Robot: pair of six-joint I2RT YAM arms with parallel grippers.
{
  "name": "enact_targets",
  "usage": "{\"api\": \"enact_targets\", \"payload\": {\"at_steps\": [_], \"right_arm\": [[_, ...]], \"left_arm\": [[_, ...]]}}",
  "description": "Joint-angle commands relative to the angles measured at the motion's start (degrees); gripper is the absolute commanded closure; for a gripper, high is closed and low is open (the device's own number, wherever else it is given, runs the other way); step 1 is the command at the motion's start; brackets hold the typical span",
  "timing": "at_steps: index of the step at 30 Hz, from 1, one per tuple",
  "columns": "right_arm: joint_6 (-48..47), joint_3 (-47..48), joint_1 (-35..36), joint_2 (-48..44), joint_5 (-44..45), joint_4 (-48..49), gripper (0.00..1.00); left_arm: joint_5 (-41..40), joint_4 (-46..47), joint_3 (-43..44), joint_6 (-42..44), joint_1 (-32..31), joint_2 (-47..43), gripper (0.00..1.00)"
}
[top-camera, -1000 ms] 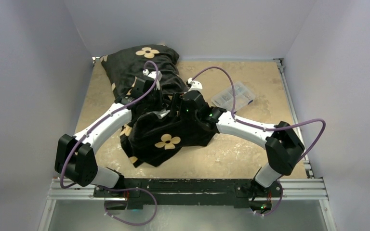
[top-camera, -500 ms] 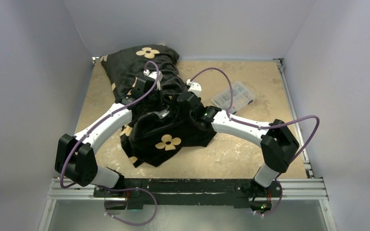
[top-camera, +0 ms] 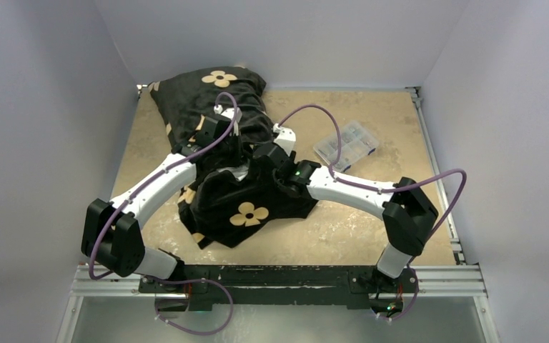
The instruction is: Remove the pillowcase from the pillow
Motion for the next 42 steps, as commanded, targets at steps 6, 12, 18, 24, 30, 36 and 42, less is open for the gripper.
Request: {"api": "enact_targets", "payload": {"at_steps": [6, 12, 18, 24, 30, 36, 42], "right_arm": [[8.83, -10.7, 0.68, -4.42, 2.81, -10.33, 0.28], [10.2, -15.09, 0.68, -5.22, 1.91, -9.15, 0.39], [9.98, -16.08, 0.55, -5.29, 1.69, -8.49, 0.51], [9.11, -17.86, -0.04, -4.98, 0.42, -5.05, 0.72], [8.45, -20.25, -0.96, -3.94, -0.56, -1.77, 1.0], [6.95, -23.34, -3.07, -7.67, -2.59, 1.8, 1.0], [3.89, -26.65, -6.07, -14.04, -6.43, 7.36, 1.0]], "left_arm": [[-9.57, -0.46, 3.0, 2.89, 1.65, -1.82, 1.0], [-9.28, 0.49, 2.98, 1.28, 8.54, -3.99, 1.0], [1.18, 4.18, 3.34, -3.76, 16.17, -6.4, 1.0], [2.86, 4.67, 6.56, -5.81, 20.32, -7.6, 1.0], [3.6, 3.52, 7.82, -5.29, 20.92, -7.97, 1.0], [-0.13, 0.65, 10.15, -4.94, 25.81, -7.92, 1.0], [-0.89, 0.87, 8.7, -4.33, 27.71, -7.51, 1.0]]}}
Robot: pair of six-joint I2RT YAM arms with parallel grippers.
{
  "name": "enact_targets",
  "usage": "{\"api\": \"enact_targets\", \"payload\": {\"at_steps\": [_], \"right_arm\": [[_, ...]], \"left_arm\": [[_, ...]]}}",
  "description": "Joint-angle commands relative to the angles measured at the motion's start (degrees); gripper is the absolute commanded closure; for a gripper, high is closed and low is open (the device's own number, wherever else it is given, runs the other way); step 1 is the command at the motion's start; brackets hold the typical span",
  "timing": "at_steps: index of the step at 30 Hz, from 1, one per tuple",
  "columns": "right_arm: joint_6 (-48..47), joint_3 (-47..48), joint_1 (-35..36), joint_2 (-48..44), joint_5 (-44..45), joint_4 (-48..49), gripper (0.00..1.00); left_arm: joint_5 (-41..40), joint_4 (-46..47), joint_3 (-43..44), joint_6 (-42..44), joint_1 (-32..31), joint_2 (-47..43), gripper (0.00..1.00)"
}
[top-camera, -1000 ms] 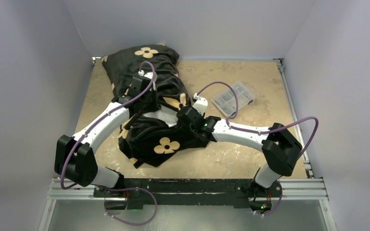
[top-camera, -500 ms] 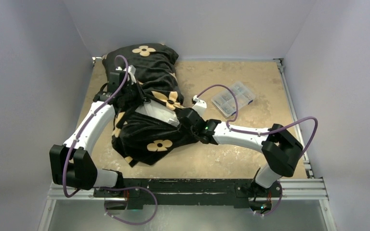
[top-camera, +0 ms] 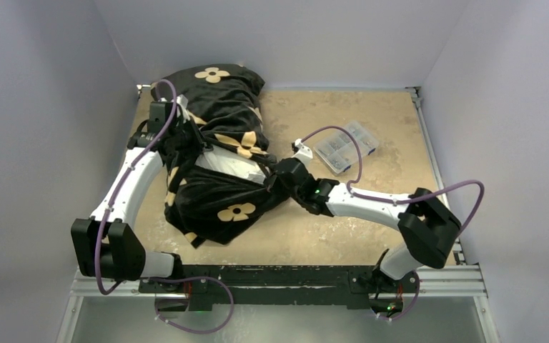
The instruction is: Remove the pillowcase from the pillow
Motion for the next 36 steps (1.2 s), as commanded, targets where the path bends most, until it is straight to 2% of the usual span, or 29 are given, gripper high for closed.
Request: {"api": "enact_targets", "payload": {"at_steps": [1, 3, 6, 9, 12, 18, 22, 25, 31, 36], "right_arm": [[-7.49, -5.95, -3.43, -3.58, -0.1, -6.45, 1.0], [-10.39, -7.02, -3.47, -4.67, -3.16, -1.62, 1.0], [-12.72, -7.24, -3.44, -4.36, -6.47, 4.94, 1.0], [-13.81, -6.56, -3.39, -2.67, -7.18, 8.69, 1.0], [-14.23, -7.06, -3.38, -1.68, -8.35, 12.28, 1.0], [-14.23, -9.01, -3.36, -0.97, -10.25, 16.87, 1.0], [-13.27, -9.72, -3.36, -0.31, -9.46, 17.33, 1.0], [-12.46, -10.62, -3.36, -0.91, -9.38, 17.97, 1.0], [-11.65, -12.61, -3.38, -1.21, -9.81, 19.4, 1.0], [-11.56, -13.65, -3.36, -0.12, -10.27, 20.77, 1.0]], "left_arm": [[-9.46, 11.23, 3.48, 0.78, 5.01, -3.66, 1.0], [-6.81, 11.34, 1.95, 1.1, 4.51, -4.21, 1.0], [-6.8, 9.92, 0.64, 2.93, -0.62, -5.55, 0.83], [-10.42, 7.24, 0.31, 4.18, -7.96, -6.87, 0.67], [-11.14, 6.59, -1.49, 2.6, -12.8, -8.65, 0.53], [-16.8, 5.64, -2.69, -1.14, -24.56, -11.39, 0.32], [-24.74, 5.67, -1.78, -2.11, -33.97, -7.56, 0.32], [-29.19, 5.09, -1.09, -1.77, -37.77, -2.38, 0.32], [-36.62, 7.25, -2.43, -1.75, -38.52, 3.14, 0.38], [-38.47, 9.45, -3.37, -2.01, -38.51, 6.47, 0.43]]}}
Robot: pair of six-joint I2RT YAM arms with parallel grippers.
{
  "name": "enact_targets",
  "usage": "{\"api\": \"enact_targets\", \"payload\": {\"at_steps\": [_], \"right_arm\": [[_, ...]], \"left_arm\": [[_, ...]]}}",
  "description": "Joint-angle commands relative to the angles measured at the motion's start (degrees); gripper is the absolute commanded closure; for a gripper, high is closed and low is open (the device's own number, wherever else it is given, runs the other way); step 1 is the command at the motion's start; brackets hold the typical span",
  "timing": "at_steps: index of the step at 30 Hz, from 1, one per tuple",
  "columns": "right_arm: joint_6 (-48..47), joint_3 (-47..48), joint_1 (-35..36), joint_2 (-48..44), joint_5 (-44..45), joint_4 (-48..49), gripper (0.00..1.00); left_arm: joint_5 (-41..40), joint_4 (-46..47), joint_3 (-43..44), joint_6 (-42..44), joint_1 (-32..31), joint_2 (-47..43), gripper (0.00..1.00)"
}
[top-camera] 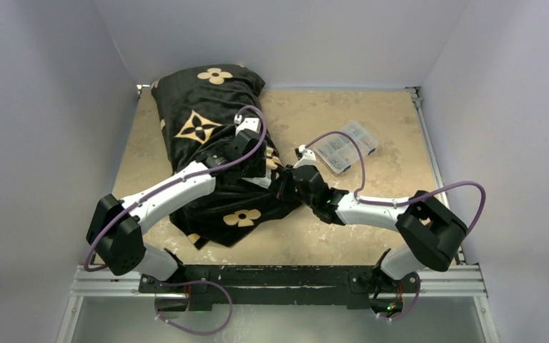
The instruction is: Remove the pillowcase from the pillow
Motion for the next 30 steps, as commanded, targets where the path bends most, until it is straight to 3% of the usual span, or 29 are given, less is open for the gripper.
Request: {"api": "enact_targets", "payload": {"at_steps": [1, 7, 16, 21, 23, 26, 30], "right_arm": [[-0.02, -1.57, -0.27, 1.05, -0.45, 1.33, 1.0], [0.01, -1.79, -0.3, 0.83, -0.65, 2.03, 1.0], [0.72, -2.87, -0.28, -0.62, -0.2, 1.86, 1.0], [2.1, -3.02, -0.32, -1.62, -0.12, 0.55, 1.0], [2.98, -3.18, -0.31, -2.88, 1.05, -0.3, 1.0], [4.53, -3.54, -0.35, -5.35, 3.21, -2.03, 1.0], [5.95, -4.03, -0.36, -7.87, 4.98, -3.6, 1.0]], "left_arm": [[-4.82, 4.61, -0.8, -1.12, 0.03, 2.06, 0.41], [-3.57, 6.31, -0.92, -1.99, 0.01, 7.72, 0.26], [-5.11, 6.95, -4.07, -3.16, 0.02, 13.61, 0.25], [-4.47, 8.15, -5.98, -3.19, -0.02, 13.84, 0.47], [-4.9, 8.16, -6.33, -2.78, -0.04, 13.02, 0.62], [-5.89, 7.59, -6.24, -2.16, 0.12, 10.32, 0.96], [-5.58, 6.23, -4.06, -1.51, 1.78, 4.7, 1.0]]}}
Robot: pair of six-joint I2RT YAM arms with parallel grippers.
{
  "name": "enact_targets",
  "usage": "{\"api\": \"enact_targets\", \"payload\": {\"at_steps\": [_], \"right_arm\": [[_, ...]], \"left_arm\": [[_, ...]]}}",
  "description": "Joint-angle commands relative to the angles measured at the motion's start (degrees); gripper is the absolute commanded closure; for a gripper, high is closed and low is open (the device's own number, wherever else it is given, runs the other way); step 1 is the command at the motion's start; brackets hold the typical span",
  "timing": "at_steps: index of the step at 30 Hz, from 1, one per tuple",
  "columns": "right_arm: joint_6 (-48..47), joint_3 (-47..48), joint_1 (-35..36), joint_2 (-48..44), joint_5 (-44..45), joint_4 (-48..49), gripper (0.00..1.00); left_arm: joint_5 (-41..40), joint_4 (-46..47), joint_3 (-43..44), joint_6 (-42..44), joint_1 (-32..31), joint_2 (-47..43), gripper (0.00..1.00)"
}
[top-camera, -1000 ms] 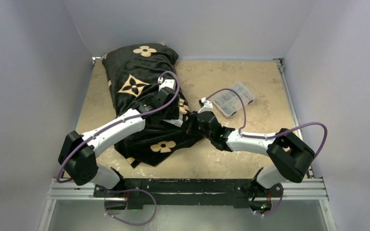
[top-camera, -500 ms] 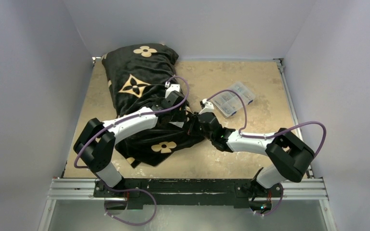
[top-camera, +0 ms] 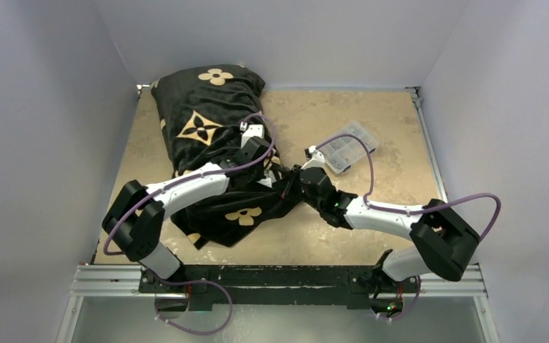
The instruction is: Remove the pillowcase from the pillow
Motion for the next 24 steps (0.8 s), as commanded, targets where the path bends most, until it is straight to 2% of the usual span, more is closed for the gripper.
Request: {"api": "enact_targets", "payload": {"at_steps": [1, 8, 16, 24], "right_arm": [[2.54, -0.95, -0.03, -3.64, 3.83, -3.25, 1.0], [6.83, -2.97, -0.85, -2.82, 4.36, -3.97, 1.0], [8.39, -4.94, -2.37, -3.63, 4.24, -4.06, 1.0], [11.53, -6.95, -4.05, -4.95, 4.92, -4.96, 1.0]], "left_arm": [[0.32, -4.52, 0.85, 0.54, 3.04, -5.95, 1.0], [8.17, -6.21, 8.89, 2.58, 13.53, -11.75, 1.0], [12.76, -7.25, 11.45, 4.29, 22.91, -16.89, 1.0], [19.45, -6.67, 14.86, 3.98, 33.97, -17.44, 1.0]]}}
